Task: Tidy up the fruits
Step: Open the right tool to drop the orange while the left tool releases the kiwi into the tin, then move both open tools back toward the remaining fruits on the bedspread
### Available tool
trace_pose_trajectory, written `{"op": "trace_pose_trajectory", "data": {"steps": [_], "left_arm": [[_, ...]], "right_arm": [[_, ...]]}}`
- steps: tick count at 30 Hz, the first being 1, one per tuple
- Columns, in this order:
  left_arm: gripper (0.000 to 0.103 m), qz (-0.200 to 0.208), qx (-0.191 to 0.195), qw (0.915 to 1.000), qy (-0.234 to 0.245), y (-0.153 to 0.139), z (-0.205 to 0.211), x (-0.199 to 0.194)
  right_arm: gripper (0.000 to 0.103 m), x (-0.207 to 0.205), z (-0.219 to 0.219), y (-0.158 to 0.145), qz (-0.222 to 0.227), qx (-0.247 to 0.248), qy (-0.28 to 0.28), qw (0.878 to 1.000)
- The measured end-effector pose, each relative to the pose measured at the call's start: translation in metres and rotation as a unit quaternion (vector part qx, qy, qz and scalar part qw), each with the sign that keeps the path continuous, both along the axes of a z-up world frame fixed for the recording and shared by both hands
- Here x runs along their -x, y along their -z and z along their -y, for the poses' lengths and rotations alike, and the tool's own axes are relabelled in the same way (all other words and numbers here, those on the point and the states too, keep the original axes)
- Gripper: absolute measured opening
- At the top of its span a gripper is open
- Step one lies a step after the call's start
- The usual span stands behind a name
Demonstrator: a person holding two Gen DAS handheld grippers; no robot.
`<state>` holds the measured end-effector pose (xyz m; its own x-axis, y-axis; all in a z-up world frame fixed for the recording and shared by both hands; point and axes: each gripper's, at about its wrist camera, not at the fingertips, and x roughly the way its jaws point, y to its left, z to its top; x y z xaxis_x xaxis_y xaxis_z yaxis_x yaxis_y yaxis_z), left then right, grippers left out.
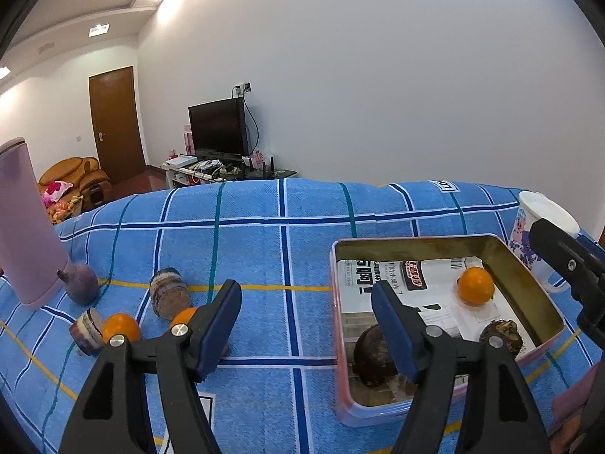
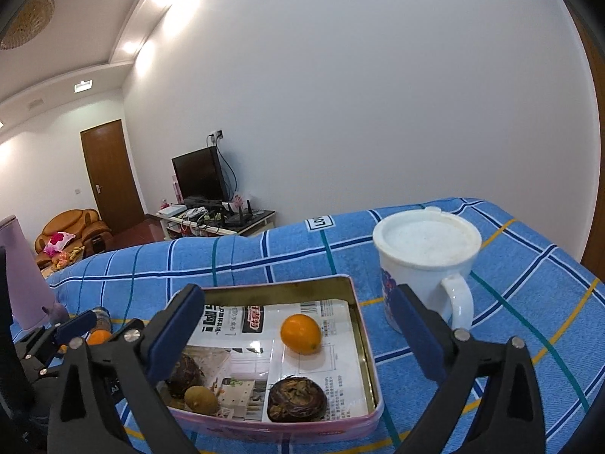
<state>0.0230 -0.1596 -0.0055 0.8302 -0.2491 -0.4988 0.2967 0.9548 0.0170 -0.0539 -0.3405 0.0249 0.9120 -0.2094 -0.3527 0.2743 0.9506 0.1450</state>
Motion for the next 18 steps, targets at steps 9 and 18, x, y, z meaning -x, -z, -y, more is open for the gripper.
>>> {"op": "trace_pose_trajectory", "data": {"steps": [9,18], "left_arm": [[0.073,0.002,-0.003,1.0,-0.007,0.0003,-0.0033,-0.0005],[0.073,0.005,-0.003,0.9998,-0.016,0.0009,-0.0091,0.0011]], "right_arm": [[0.103,0.0015,0.0001,0.0001,0.001,0.003,0.003,1.0],[0.103,0.0002,-0.0033,0.0015,0.002,0.013,0.003,1.0]]}}
